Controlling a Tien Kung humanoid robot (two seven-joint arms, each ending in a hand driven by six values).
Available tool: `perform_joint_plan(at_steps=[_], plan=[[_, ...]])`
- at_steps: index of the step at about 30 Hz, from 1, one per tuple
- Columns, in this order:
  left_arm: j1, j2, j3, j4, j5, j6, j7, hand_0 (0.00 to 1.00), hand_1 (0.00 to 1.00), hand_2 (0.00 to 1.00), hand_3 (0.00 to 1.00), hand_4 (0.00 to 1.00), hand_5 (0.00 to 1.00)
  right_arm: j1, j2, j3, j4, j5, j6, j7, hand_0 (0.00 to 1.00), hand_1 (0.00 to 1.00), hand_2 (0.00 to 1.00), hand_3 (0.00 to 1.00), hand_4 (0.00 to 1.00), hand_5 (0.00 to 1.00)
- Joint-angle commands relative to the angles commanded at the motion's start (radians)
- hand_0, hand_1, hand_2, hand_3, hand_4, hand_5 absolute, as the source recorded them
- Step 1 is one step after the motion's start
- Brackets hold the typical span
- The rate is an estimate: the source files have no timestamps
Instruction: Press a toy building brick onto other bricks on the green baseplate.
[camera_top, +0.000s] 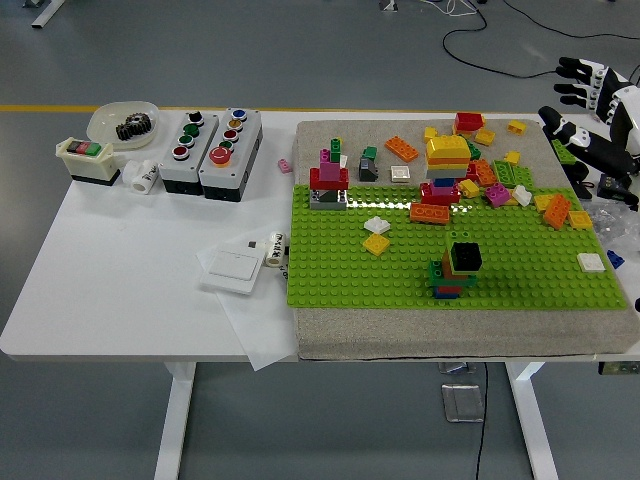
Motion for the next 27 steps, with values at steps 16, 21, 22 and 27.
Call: perform_joint_plan(at_steps=[16,21,22,27], plan=[[0.011,-0.003,-0.002,-0.002,-0.004,0.005,0.001,0.491,0.566,0.651,0.623,0.66,0.74,0.003,0.009,-0.003,-0.025,0.479,0.084,-0.058,0.925,0.855,0.879,0.99,0.998,0.914],[0.011,-0.004,-0.005,-0.003,0.001,0.005,0.002,0.491,0.569,0.653,0.623,0.66,0.741,0.002,0.009,-0.002,-0.024,0.477,0.079,-0.059,0.939,0.855,0.883,0.993,0.998,0.922],[0.011,-0.004,-0.006,-0.002,0.001,0.005,0.002,0.491,0.569,0.653,0.623,0.66,0.741,0.001,0.009,0.001,-0.024,0.478,0.077,-0.058,0.939,0.855,0.883,0.993,0.998,0.922],[0.009,-0.004,-0.006,-0.001,0.0,0.005,0.001,0.491,0.569,0.653,0.623,0.659,0.742,-0.004,0.007,0.015,-0.026,0.48,0.073,-0.058,0.944,0.86,0.884,0.986,0.998,0.956]])
